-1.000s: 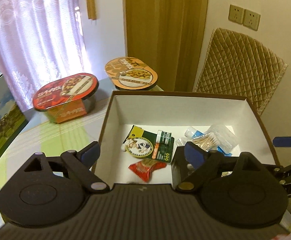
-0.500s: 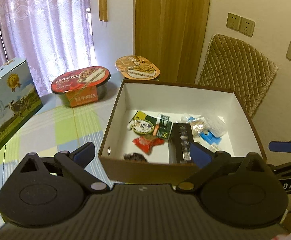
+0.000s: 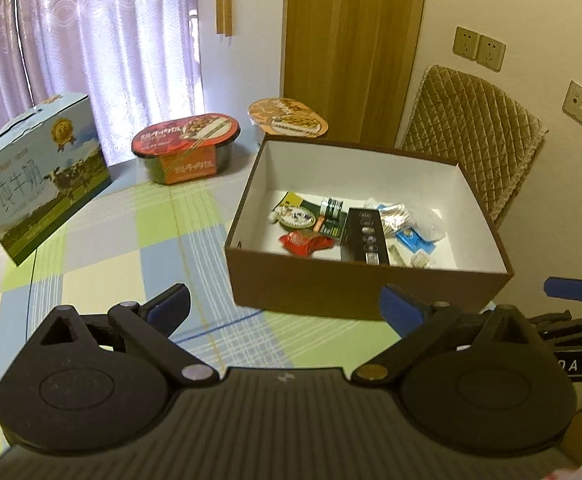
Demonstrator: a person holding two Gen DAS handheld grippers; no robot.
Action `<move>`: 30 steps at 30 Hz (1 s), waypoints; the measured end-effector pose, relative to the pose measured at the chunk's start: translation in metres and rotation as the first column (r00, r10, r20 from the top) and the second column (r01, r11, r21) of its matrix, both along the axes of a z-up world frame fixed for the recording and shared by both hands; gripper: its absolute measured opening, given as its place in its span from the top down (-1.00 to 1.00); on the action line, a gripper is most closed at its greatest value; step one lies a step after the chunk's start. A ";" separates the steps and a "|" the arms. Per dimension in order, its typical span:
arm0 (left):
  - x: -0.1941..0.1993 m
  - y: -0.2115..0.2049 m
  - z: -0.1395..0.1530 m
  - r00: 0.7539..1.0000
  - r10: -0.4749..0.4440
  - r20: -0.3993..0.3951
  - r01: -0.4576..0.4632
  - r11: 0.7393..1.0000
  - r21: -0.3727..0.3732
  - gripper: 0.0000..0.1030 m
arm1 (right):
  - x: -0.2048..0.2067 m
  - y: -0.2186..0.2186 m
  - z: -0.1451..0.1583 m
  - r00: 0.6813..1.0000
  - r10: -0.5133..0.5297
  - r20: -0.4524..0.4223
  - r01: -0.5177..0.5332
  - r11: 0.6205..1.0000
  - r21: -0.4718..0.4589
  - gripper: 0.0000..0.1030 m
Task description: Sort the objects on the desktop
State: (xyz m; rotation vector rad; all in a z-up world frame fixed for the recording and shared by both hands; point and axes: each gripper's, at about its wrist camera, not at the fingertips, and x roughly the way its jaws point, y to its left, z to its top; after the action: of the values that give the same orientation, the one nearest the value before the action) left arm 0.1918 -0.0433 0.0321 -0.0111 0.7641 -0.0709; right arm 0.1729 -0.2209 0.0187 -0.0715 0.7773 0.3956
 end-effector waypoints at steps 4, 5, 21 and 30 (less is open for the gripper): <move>-0.016 0.007 -0.003 1.000 -0.005 -0.011 0.005 1.000 -0.008 -0.93 | -0.012 0.000 0.000 1.000 -0.028 -0.002 0.028 1.000 0.010 -0.96; -0.019 0.009 -0.003 1.000 -0.007 -0.014 0.006 1.000 -0.006 -0.93 | -0.014 0.000 0.000 0.999 -0.034 -0.002 0.034 0.999 0.014 -0.96; -0.052 0.018 -0.012 0.998 -0.021 -0.056 0.021 1.000 0.004 -0.93 | -0.049 0.005 -0.008 0.997 -0.071 -0.022 0.071 0.998 -0.003 -0.96; -0.061 0.021 -0.015 0.998 -0.027 -0.062 0.027 1.000 0.004 -0.93 | -0.059 0.008 -0.009 0.996 -0.084 -0.026 0.084 0.996 -0.014 -0.96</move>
State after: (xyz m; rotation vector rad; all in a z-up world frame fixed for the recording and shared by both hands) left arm 0.1310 -0.0219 0.0174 0.0019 0.8267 -0.0946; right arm 0.1142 -0.2127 0.0094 -0.0459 0.8068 0.3123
